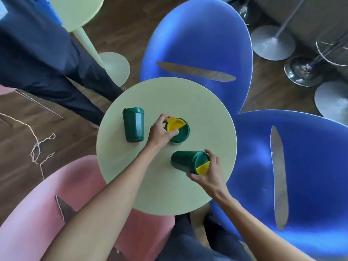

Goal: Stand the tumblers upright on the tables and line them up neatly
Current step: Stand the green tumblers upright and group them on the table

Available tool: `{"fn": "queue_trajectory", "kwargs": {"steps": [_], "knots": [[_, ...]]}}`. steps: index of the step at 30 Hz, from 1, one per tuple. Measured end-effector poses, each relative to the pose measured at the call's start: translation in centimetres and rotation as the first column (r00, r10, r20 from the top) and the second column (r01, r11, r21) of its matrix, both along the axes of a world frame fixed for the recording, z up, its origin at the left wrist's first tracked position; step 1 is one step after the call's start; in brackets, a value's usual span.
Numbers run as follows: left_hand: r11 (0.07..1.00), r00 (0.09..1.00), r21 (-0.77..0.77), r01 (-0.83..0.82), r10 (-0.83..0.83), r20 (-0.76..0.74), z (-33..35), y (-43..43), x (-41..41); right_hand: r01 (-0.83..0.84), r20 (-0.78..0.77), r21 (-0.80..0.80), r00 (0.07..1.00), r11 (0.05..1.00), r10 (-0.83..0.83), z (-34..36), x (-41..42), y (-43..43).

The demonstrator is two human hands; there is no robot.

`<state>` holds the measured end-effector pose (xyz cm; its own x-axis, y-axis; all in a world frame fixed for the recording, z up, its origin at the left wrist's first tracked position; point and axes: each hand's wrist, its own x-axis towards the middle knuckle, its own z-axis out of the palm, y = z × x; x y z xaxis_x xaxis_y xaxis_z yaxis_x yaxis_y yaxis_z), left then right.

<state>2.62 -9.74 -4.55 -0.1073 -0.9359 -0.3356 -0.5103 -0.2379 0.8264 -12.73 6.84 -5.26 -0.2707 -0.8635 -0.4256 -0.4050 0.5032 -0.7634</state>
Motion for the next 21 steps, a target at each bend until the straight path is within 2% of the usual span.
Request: {"fn": "queue_trajectory", "kwargs": {"steps": [11,21], "knots": [[0.999,1.0,-0.052,0.017,-0.018,-0.02,-0.5,-1.3,-0.1,-0.132,-0.258,-0.11,0.961,0.985,0.1,0.3,2.7,-3.3],[0.999,0.998,-0.035,0.035,-0.037,-0.056,-0.6,-1.0,0.2,-0.115,-0.267,-0.126,0.961,0.985,0.078,0.2,3.9,-3.9]]}}
